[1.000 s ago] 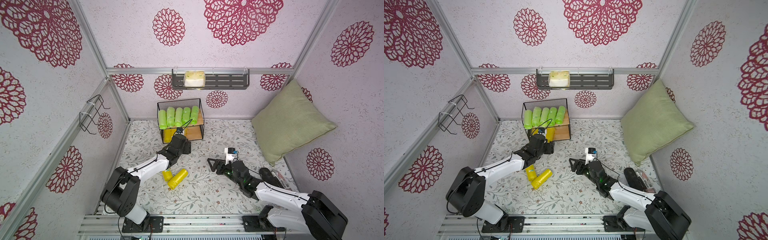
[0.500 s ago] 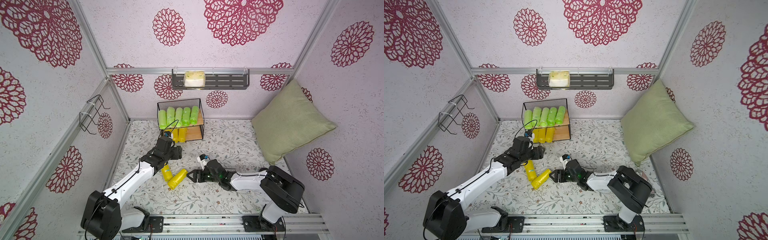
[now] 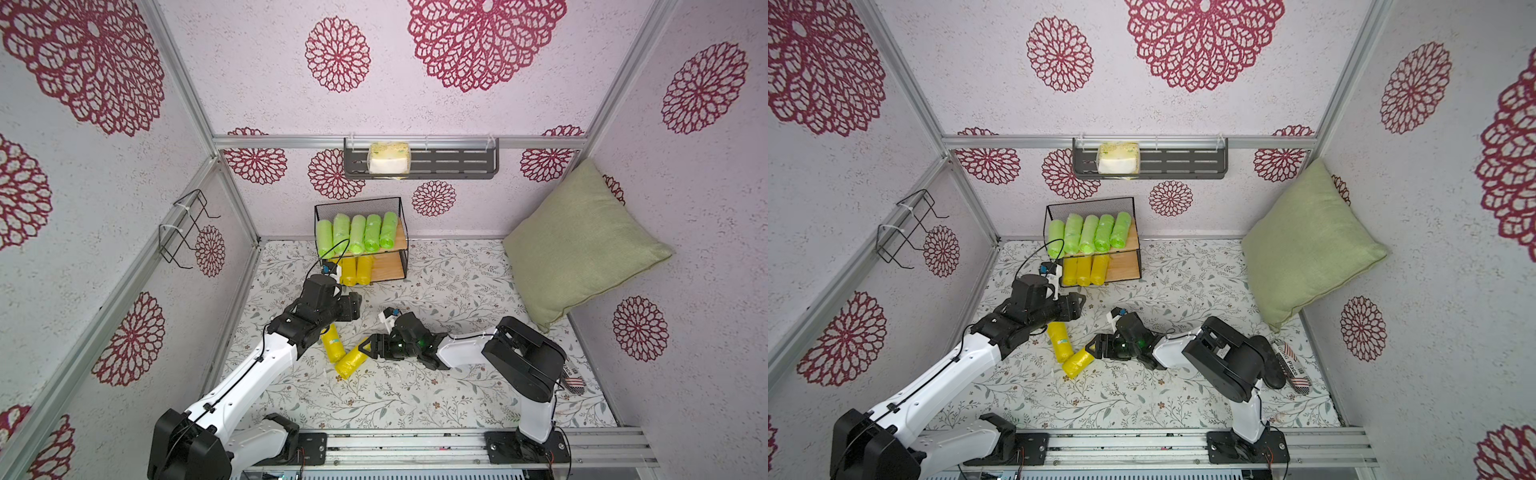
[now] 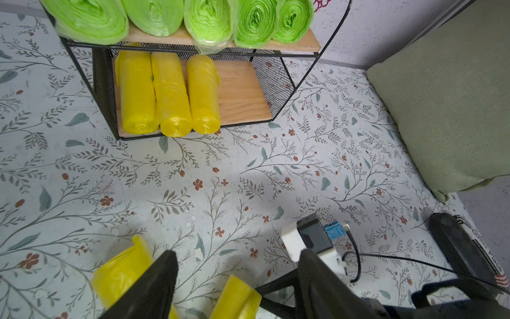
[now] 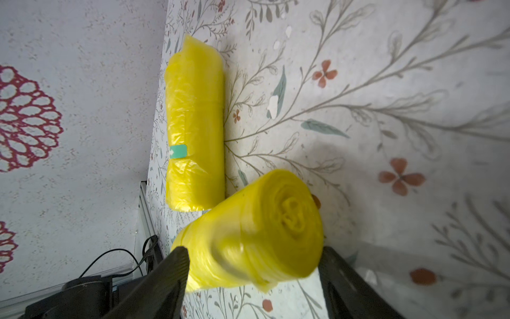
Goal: Sort the rolls of trash bags by color and place them on the shelf
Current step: Pick up the roll of trash bags from the center of the board.
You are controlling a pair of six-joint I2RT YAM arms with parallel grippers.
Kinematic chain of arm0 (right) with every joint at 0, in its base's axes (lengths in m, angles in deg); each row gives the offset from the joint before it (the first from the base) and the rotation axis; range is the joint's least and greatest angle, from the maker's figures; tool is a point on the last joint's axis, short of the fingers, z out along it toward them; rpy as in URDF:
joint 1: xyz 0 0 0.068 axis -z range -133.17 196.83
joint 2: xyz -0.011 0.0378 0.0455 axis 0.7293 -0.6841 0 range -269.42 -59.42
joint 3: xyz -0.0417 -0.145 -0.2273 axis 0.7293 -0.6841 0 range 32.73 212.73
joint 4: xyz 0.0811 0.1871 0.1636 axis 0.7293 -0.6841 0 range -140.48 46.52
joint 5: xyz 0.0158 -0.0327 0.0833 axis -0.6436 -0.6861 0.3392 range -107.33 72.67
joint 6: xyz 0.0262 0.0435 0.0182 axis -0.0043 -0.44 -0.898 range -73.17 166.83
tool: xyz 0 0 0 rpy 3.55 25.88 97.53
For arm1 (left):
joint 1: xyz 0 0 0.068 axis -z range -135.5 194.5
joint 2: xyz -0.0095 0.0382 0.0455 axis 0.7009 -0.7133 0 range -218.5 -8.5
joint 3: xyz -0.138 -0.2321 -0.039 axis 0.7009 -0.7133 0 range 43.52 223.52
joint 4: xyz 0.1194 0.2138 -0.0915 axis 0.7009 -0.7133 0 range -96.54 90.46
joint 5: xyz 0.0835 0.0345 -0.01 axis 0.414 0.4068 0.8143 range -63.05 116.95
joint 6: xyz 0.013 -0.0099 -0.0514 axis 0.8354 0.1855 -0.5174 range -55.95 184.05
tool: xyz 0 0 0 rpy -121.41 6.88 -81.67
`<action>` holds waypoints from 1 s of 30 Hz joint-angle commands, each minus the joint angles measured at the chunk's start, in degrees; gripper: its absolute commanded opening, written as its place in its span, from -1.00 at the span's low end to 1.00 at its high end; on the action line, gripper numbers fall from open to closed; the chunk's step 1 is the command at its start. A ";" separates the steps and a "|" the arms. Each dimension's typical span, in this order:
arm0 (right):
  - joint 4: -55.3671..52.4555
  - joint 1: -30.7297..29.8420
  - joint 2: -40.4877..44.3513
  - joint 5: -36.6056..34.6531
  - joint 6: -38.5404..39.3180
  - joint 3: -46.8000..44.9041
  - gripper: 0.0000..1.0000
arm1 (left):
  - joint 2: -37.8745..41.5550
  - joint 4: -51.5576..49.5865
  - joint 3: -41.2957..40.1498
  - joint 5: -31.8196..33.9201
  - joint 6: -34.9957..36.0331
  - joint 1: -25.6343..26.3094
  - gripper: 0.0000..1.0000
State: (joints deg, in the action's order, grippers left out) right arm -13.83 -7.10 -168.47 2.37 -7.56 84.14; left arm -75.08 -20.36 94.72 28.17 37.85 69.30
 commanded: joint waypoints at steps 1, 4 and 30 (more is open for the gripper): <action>-3.68 -0.12 -1.05 -2.08 -2.46 3.17 0.54 | 1.15 1.25 -0.13 -2.13 0.10 -0.31 0.48; -7.33 0.05 -2.87 -3.14 -2.58 6.37 0.50 | 1.28 1.60 -0.14 -2.76 -0.17 -0.28 0.49; 16.84 12.25 10.49 -11.66 -7.03 -11.86 -0.40 | -0.62 13.42 -5.10 -17.99 -4.44 -0.41 0.65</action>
State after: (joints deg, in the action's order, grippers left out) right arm -5.42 2.43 -162.98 -6.09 -15.21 74.35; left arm -74.17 -13.56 90.93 18.99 35.86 69.23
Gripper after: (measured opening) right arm 0.371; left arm 0.822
